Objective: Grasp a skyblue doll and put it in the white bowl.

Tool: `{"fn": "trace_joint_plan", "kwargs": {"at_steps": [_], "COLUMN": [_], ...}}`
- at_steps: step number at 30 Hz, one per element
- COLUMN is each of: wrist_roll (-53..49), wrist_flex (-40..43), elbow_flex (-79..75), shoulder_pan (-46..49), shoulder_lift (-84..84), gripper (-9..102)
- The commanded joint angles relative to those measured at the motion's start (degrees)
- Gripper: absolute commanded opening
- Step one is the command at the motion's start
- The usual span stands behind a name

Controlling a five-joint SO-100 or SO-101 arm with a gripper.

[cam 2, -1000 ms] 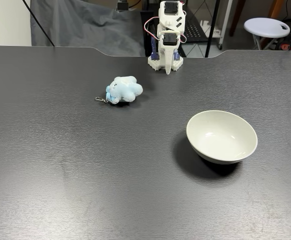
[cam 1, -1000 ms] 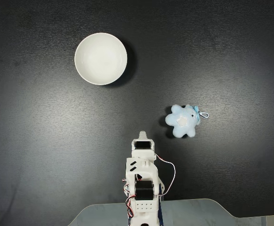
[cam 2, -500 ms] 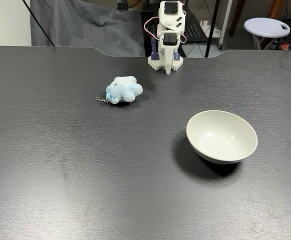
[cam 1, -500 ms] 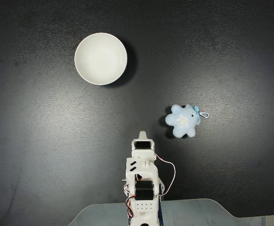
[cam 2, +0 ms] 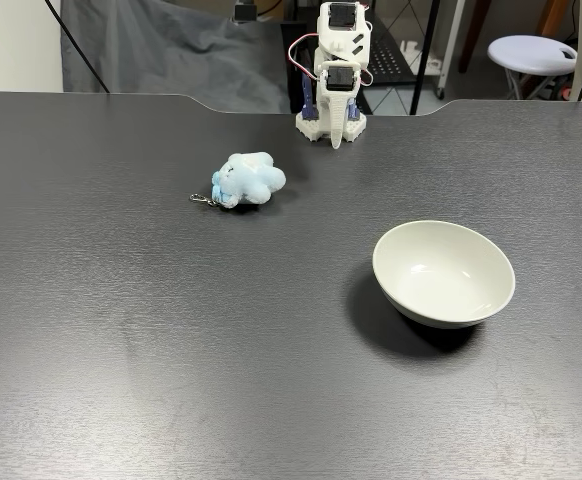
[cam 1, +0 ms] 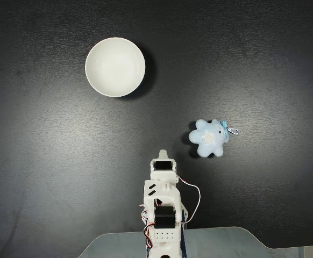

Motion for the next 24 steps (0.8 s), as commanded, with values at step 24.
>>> {"fn": "trace_joint_plan", "kwargs": {"at_steps": [24], "wrist_roll": [-0.5], "wrist_flex": [-2.0], "elbow_flex": [-0.5], "shoulder_pan": [-0.1], "shoulder_lift": [-0.4], "gripper": [-1]}}
